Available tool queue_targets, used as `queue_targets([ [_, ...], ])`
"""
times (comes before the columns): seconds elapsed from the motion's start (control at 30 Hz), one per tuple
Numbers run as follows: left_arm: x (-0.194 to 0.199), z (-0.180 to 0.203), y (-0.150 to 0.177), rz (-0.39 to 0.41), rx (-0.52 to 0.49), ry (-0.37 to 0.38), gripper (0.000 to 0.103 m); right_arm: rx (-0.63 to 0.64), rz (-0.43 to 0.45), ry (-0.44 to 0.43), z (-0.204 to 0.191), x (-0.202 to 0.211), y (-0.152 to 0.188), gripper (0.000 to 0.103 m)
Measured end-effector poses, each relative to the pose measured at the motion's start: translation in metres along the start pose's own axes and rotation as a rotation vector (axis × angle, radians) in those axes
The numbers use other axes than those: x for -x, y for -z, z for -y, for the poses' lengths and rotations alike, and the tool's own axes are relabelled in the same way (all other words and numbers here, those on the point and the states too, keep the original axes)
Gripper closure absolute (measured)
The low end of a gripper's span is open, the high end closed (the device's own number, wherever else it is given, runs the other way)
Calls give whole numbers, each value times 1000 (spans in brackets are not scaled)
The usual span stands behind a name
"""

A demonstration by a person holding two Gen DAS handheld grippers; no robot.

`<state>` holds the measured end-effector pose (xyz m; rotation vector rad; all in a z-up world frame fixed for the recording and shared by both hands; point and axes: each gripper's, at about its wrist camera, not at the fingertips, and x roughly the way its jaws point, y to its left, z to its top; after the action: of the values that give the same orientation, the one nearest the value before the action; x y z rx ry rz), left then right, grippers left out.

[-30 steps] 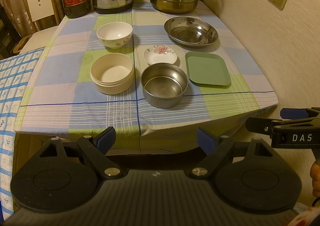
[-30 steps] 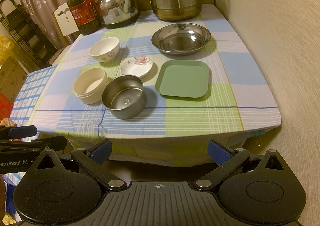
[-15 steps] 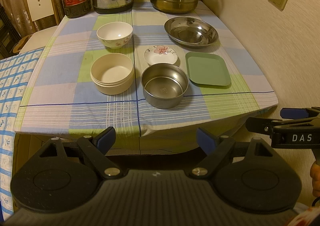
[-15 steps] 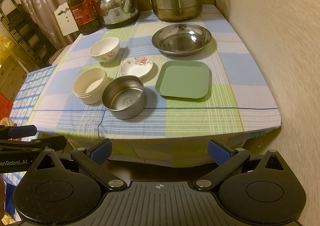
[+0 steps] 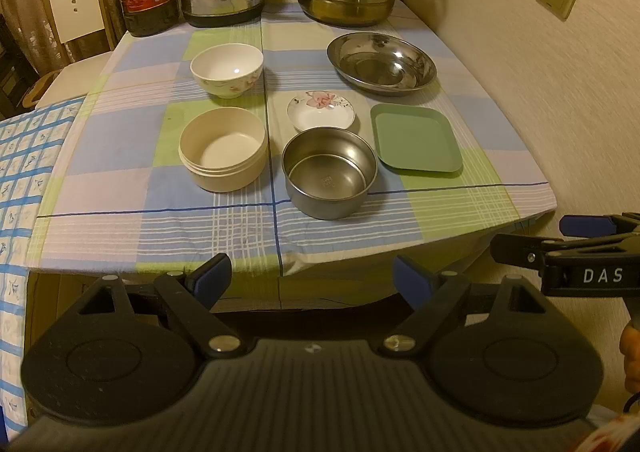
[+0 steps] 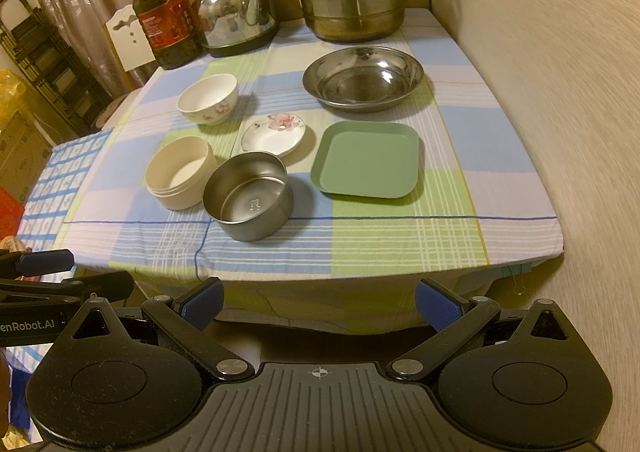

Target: Organize plates and bowls

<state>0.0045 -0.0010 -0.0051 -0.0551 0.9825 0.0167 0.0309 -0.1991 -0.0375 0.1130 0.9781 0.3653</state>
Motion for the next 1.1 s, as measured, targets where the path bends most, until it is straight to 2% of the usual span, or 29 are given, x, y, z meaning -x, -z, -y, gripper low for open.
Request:
queue_targets([
  [0.6,-8,-11,-11,-9,-25,37,17,-25,0,11,-5,-8,-7,1],
  [0.87,-22,-19,-27,-5,-81,95,19,-99,69,37,1,-7,-12,2],
  [0.9,-25,-19,-29,0,-90,103,19,-108,84,48,2,-7,-12,3],
  [1.0,-32,-19,-38,17,-116,129,21,-138,110,78,7,-8,-10,16],
  [1.1,-39,-15,-47,40,-142,160,21,-173,130,103,13,-11,-7,18],
])
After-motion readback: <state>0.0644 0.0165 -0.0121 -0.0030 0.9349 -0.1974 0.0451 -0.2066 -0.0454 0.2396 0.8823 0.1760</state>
